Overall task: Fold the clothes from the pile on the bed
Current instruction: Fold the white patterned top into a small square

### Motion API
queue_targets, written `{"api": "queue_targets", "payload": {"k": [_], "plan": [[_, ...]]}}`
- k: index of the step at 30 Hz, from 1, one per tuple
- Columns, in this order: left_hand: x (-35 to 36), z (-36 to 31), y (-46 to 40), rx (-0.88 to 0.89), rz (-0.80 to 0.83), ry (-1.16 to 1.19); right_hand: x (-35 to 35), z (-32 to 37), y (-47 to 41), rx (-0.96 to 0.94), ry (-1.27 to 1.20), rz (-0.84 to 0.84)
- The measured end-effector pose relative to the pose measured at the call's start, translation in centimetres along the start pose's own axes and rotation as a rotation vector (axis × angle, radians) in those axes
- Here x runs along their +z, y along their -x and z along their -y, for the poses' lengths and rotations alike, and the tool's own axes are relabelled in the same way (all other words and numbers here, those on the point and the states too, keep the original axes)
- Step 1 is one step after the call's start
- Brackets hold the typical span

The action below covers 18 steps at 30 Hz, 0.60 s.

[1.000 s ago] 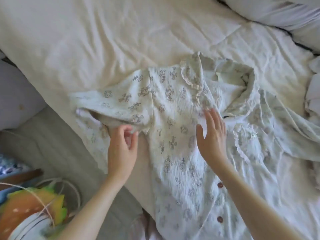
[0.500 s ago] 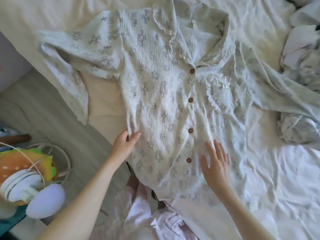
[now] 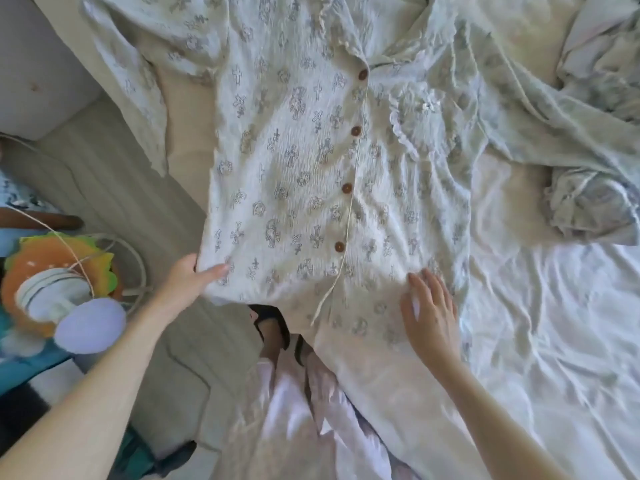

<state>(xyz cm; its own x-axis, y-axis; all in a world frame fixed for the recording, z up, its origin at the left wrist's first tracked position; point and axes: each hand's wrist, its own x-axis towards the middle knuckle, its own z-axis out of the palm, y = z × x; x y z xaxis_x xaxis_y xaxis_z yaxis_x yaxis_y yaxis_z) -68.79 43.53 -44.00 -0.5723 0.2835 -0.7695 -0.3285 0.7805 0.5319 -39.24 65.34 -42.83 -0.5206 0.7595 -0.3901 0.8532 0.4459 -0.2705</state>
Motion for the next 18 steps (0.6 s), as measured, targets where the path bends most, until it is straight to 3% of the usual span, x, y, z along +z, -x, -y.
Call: {"api": "queue_targets", "payload": {"k": [4,8,11,14,18], "plan": [[1.1,3.2,2.3,-0.141,-0.04,0.067,-0.4,-1.3,-0.1,0.172,-0.07,-0.074],[1.4,3.9,3.8,-0.136,-0.184,0.076,-1.2,-3.5,-0.4,0.536,-0.205,-0.083],[1.4,3.4,5.0,-0.118,-0.085,0.401,-1.6,-5.2,-0.3,0.762,-0.495,0.025],[1.9,3.0,6.7,-0.142,0.048,0.694,-2.0,-6.2,0.3,0.822,-0.751,0.146],[3.8,2.8,9.1,-0.141,0.001,0.8,-2.5,-7.0,1.9,0.823,-0.907,0.184]]}}
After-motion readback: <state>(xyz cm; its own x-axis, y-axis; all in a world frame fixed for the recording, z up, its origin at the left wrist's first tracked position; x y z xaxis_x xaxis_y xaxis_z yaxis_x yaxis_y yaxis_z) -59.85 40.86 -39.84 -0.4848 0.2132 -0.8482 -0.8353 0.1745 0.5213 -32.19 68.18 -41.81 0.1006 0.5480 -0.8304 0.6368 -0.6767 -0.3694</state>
